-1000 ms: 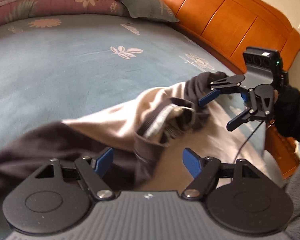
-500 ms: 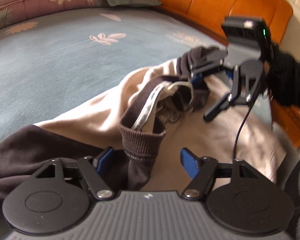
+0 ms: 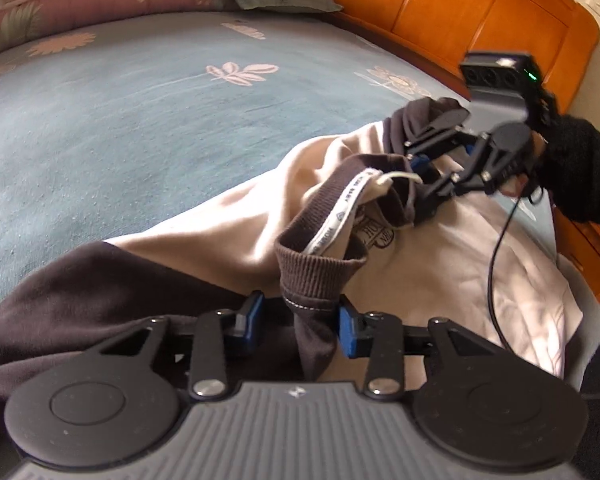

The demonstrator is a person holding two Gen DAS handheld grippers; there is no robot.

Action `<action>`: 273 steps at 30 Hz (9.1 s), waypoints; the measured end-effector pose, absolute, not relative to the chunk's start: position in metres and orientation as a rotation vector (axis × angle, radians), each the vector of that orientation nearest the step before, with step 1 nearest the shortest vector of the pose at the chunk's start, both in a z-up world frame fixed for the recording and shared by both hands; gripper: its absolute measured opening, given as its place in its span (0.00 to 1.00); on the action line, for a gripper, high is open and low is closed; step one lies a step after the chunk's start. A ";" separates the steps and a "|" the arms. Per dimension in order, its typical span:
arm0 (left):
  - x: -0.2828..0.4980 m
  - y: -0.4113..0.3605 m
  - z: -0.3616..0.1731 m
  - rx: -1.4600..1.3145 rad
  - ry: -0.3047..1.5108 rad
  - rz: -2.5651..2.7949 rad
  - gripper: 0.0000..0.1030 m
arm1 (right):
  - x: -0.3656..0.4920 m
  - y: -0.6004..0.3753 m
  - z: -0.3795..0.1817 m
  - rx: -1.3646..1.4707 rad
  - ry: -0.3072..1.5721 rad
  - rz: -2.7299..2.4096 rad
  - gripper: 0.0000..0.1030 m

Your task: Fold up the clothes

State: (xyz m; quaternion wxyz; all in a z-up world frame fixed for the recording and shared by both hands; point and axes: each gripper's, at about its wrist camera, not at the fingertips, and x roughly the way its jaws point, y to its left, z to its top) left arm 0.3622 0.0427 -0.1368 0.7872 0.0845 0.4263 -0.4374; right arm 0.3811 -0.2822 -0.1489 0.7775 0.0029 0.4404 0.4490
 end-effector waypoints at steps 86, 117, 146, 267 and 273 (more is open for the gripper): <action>0.508 0.060 -0.158 -0.226 1.338 -0.763 0.20 | 0.399 -0.248 -0.119 -0.542 0.699 0.586 0.09; 0.569 0.055 -0.113 0.012 0.872 -0.418 0.06 | 0.543 -0.233 -0.121 -0.318 0.685 0.378 0.17; 0.549 0.073 -0.117 -0.224 0.904 -0.437 0.38 | 0.558 -0.348 -0.106 0.063 0.790 0.213 0.74; 0.323 -0.114 -0.119 0.041 0.917 -0.564 0.74 | 0.439 -0.433 -0.127 -0.457 0.713 0.507 0.23; 0.324 -0.113 -0.120 0.033 0.920 -0.555 0.74 | 0.444 -0.432 -0.123 -0.469 0.684 0.448 0.03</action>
